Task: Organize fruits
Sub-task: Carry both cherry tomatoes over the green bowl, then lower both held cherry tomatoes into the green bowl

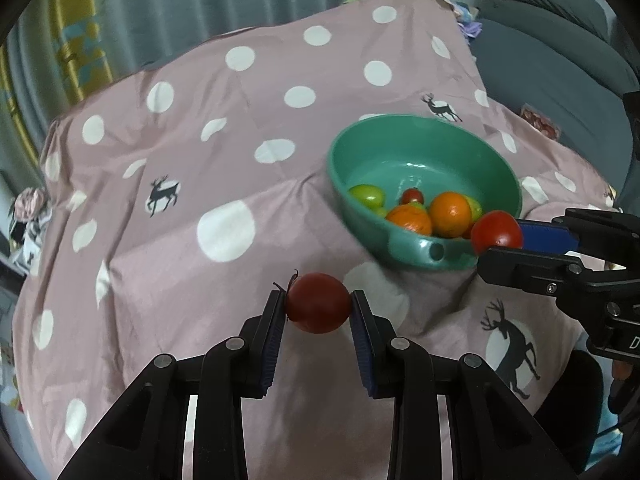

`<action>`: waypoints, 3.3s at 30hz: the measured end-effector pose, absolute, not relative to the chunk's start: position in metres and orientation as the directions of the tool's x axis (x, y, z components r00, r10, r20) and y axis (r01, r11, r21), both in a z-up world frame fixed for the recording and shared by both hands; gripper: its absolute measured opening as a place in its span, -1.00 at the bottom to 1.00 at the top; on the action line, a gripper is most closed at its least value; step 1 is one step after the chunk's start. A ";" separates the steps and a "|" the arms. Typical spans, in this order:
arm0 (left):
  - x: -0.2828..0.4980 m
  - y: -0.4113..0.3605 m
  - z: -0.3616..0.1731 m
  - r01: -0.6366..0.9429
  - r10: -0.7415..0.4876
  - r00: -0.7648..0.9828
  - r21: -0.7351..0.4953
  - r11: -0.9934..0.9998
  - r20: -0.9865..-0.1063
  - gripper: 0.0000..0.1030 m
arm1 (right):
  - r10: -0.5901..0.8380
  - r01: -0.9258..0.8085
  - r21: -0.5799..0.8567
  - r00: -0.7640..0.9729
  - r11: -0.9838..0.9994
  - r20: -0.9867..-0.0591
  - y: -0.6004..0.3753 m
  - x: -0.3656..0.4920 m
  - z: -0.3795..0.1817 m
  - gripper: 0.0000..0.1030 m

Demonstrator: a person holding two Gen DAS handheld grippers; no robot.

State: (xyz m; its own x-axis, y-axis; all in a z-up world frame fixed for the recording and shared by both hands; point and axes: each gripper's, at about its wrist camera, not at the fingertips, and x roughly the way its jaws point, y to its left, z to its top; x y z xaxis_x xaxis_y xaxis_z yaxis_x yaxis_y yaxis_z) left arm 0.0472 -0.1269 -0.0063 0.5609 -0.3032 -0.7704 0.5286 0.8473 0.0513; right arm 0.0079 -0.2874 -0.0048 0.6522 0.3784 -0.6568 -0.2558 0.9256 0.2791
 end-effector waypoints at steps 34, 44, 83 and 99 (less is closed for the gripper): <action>0.088 -0.238 -0.021 0.655 -0.289 0.532 0.170 0.737 -0.796 -0.36 | 0.280 -0.117 0.287 0.726 0.951 -0.629 -0.357 0.022 -0.016 -0.39; 0.094 -0.249 -0.028 0.665 -0.261 0.535 0.209 0.717 -0.803 -0.35 | 0.265 -0.112 0.271 0.723 0.956 -0.638 -0.361 0.028 -0.019 -0.39; 0.103 -0.265 -0.043 0.685 -0.208 0.530 0.270 0.677 -0.822 -0.35 | 0.243 -0.123 0.219 0.682 0.968 -0.690 -0.358 0.048 -0.032 -0.39; 0.106 -0.267 -0.044 0.687 -0.202 0.525 0.272 0.674 -0.827 -0.35 | 0.242 -0.118 0.221 0.679 0.968 -0.693 -0.358 0.049 -0.037 -0.38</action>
